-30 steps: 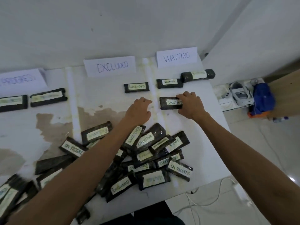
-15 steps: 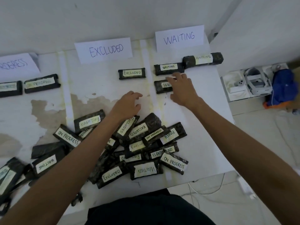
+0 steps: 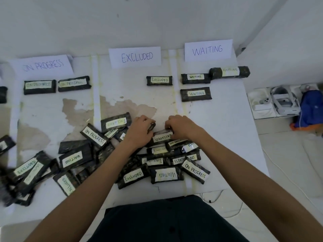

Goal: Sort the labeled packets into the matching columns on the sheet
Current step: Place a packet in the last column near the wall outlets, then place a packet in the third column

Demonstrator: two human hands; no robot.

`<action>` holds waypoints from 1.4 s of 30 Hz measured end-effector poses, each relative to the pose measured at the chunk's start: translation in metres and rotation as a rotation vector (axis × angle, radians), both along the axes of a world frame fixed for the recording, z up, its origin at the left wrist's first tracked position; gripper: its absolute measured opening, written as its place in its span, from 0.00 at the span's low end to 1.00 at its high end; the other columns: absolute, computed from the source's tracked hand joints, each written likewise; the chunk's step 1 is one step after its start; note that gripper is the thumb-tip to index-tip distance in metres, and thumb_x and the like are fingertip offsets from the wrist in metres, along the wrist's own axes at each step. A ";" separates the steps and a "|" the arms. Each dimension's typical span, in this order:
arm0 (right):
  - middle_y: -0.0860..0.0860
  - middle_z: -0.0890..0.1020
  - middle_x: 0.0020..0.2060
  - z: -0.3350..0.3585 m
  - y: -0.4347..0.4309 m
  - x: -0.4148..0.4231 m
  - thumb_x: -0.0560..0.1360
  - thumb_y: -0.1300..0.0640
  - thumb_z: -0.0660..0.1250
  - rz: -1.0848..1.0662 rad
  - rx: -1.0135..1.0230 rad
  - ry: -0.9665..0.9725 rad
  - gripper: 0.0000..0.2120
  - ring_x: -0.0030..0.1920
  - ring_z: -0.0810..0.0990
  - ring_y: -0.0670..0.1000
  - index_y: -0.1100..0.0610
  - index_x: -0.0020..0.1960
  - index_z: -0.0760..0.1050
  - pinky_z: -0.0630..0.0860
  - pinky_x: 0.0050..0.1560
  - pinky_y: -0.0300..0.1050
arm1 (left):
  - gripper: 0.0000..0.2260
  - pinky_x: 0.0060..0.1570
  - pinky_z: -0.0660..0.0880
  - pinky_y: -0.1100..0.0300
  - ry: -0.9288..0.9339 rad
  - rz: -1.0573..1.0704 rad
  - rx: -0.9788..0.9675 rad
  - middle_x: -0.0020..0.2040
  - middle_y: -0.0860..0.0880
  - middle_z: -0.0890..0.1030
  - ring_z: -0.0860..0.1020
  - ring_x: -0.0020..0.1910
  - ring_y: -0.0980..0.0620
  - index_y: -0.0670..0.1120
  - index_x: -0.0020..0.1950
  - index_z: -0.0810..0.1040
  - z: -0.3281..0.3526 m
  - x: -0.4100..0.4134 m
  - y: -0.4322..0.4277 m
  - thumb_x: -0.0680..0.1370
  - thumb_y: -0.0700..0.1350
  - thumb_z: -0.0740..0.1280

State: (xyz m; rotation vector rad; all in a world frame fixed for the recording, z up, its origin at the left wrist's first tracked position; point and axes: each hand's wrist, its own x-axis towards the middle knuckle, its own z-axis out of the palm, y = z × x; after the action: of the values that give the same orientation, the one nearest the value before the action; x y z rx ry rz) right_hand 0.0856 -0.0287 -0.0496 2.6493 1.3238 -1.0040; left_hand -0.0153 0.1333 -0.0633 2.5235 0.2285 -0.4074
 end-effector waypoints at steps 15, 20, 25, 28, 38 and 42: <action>0.50 0.80 0.43 0.033 0.002 0.016 0.68 0.56 0.76 -0.719 0.328 0.422 0.10 0.45 0.80 0.50 0.55 0.45 0.76 0.78 0.43 0.42 | 0.20 0.45 0.70 0.64 0.060 0.459 -0.470 0.57 0.50 0.75 0.73 0.52 0.54 0.45 0.70 0.68 0.041 0.011 0.000 0.78 0.46 0.63; 0.50 0.78 0.39 0.018 0.042 -0.003 0.66 0.55 0.76 -0.871 0.437 0.430 0.13 0.40 0.77 0.49 0.56 0.44 0.74 0.78 0.42 0.44 | 0.22 0.53 0.76 0.54 0.093 0.650 -0.682 0.54 0.50 0.77 0.77 0.54 0.50 0.53 0.71 0.65 0.038 0.023 0.004 0.77 0.53 0.63; 0.51 0.81 0.41 0.016 0.074 -0.004 0.67 0.58 0.74 -0.907 0.532 0.432 0.12 0.40 0.80 0.48 0.58 0.47 0.75 0.77 0.37 0.40 | 0.26 0.46 0.76 0.60 0.048 0.735 -0.686 0.51 0.49 0.76 0.77 0.50 0.50 0.49 0.71 0.62 0.030 0.038 0.022 0.76 0.50 0.68; 0.50 0.82 0.42 0.021 0.086 0.003 0.67 0.61 0.73 -0.795 0.567 0.473 0.14 0.41 0.81 0.49 0.56 0.52 0.76 0.78 0.41 0.42 | 0.13 0.36 0.70 0.66 -0.004 0.670 -0.488 0.43 0.50 0.76 0.75 0.43 0.52 0.44 0.55 0.72 0.029 0.052 0.041 0.75 0.49 0.68; 0.51 0.80 0.50 0.001 0.069 0.023 0.73 0.60 0.68 -0.504 0.391 0.367 0.16 0.39 0.75 0.44 0.56 0.60 0.75 0.71 0.45 0.37 | 0.21 0.49 0.72 0.48 -0.137 0.189 0.196 0.55 0.38 0.72 0.74 0.49 0.38 0.40 0.63 0.69 0.006 0.113 0.113 0.74 0.50 0.65; 0.50 0.80 0.51 -0.010 0.061 0.022 0.72 0.60 0.69 -0.436 0.344 0.362 0.17 0.42 0.77 0.49 0.54 0.61 0.75 0.74 0.47 0.41 | 0.27 0.50 0.70 0.49 -0.121 -0.028 0.422 0.55 0.37 0.70 0.72 0.50 0.39 0.41 0.64 0.67 -0.010 0.136 0.131 0.71 0.54 0.68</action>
State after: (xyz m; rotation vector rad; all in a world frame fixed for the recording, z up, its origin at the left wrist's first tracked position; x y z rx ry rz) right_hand 0.1078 0.0325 -0.0595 3.2302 1.0595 -1.4844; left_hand 0.1208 0.2645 -0.0730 2.9562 0.2540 -0.2332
